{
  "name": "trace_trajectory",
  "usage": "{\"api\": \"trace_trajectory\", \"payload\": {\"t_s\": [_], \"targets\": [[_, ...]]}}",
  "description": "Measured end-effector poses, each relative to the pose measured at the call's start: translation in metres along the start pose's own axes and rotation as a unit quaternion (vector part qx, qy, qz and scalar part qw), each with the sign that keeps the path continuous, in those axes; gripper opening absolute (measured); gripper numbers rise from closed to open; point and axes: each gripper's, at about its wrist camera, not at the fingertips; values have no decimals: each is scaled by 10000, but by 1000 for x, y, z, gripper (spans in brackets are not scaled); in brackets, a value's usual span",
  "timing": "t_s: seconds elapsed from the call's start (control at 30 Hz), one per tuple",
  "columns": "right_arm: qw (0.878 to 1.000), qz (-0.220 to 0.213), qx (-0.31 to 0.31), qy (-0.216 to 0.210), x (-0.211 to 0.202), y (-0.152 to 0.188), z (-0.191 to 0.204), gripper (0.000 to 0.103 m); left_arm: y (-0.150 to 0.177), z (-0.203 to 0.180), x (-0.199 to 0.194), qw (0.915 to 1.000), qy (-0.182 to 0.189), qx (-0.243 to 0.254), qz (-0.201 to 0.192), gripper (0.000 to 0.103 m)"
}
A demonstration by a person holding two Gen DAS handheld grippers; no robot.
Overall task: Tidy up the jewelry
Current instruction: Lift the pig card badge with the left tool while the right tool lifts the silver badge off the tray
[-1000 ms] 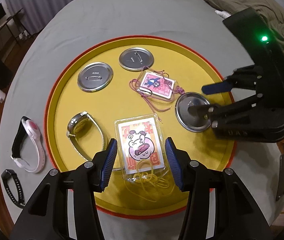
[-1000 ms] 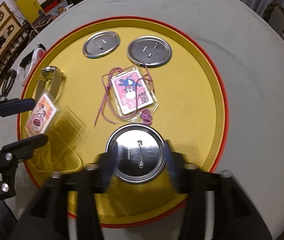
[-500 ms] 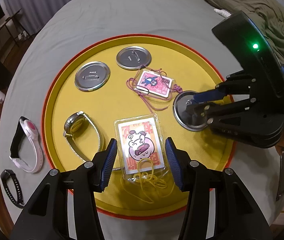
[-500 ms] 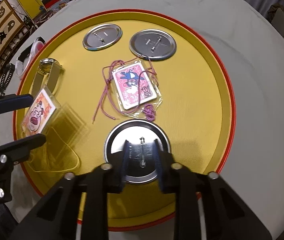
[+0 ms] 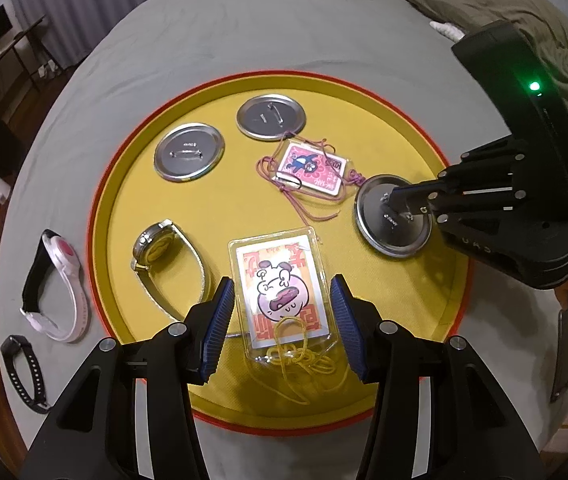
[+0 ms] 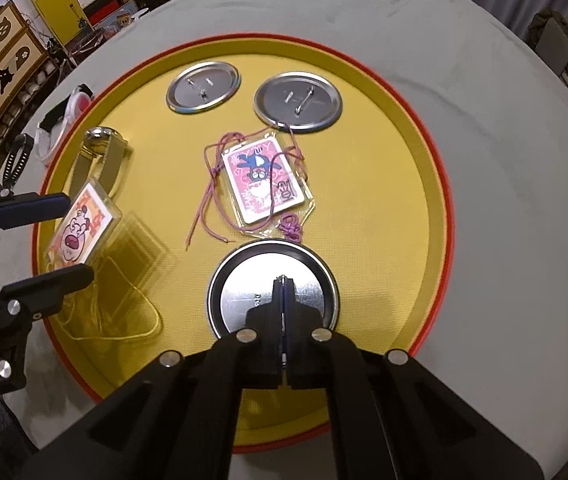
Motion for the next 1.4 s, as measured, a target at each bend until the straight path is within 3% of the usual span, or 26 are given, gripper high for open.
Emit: {"api": "trace_trajectory", "payload": {"t_s": [0.37, 0.73, 1.4], "targets": [[9988, -455, -194, -6, -55, -14, 26, 1, -5, -3, -39, 9996, -15, 53, -283, 48], [9940, -974, -491, 106, -111, -39, 66, 1, -3, 25, -109, 9966, -141, -172, -800, 48], [9776, -1656, -1294, -104, -178, -58, 196, 1, 61, 102, -257, 9816, -917, -653, -1544, 48]]}}
Point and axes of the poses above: each gripper's, at about its wrist camera, not at the fingertips, and x roughly the way its jaws point, z to its left, y to its underside
